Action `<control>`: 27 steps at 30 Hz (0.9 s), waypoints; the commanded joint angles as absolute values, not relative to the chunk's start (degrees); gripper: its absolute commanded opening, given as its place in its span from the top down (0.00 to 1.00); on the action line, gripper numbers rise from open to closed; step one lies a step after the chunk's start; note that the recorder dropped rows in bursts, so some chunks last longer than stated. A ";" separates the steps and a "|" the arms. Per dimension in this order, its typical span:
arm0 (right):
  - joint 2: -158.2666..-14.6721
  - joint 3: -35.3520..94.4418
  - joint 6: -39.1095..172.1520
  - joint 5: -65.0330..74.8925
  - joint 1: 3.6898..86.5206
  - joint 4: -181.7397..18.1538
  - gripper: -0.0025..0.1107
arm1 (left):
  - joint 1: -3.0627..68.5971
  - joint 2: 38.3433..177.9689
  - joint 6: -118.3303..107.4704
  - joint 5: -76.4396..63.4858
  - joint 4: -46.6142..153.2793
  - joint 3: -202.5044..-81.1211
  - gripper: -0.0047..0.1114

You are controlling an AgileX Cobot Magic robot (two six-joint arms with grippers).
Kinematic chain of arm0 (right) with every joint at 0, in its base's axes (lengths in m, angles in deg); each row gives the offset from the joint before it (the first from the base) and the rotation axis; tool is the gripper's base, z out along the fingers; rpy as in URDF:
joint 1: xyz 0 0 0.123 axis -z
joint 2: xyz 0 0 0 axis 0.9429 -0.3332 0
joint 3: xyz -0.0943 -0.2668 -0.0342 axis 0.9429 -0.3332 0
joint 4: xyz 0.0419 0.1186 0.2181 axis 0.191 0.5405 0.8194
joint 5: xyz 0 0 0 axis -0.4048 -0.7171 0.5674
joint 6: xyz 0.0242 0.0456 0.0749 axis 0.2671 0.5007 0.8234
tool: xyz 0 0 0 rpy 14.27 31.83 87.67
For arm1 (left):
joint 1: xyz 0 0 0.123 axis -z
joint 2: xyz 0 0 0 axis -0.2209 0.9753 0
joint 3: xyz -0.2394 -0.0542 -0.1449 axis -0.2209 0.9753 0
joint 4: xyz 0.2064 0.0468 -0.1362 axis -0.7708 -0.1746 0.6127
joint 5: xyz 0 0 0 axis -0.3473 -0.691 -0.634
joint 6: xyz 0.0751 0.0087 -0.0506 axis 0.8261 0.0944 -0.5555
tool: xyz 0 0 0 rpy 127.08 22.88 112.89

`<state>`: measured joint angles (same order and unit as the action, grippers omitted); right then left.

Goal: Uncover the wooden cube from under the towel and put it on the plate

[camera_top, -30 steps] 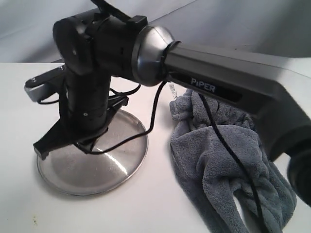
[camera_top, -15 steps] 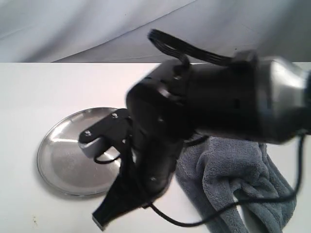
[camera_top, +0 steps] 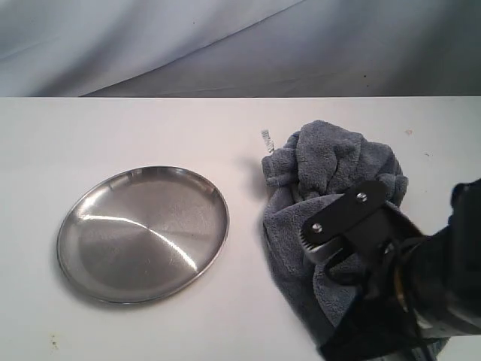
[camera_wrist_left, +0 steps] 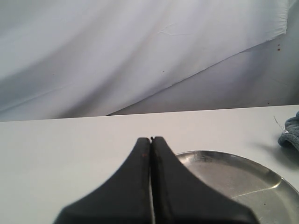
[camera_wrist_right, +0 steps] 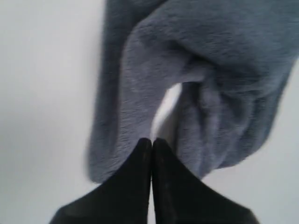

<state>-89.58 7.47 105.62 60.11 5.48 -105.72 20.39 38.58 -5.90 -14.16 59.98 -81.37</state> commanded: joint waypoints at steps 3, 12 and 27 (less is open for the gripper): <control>-86.26 6.70 112.63 60.80 12.10 -117.05 0.98 | 20.67 38.34 -6.04 -14.04 60.07 -81.12 0.96; -86.95 6.80 112.26 40.92 31.99 -117.31 0.98 | 20.67 38.34 -6.04 -14.04 60.07 -81.12 0.96; -116.34 35.66 98.95 43.36 40.77 -104.15 0.98 | 20.67 38.34 -6.04 -14.04 60.07 -81.12 0.96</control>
<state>-111.27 28.80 102.52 40.66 40.34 -109.02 20.39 38.58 -5.90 -14.16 59.98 -81.37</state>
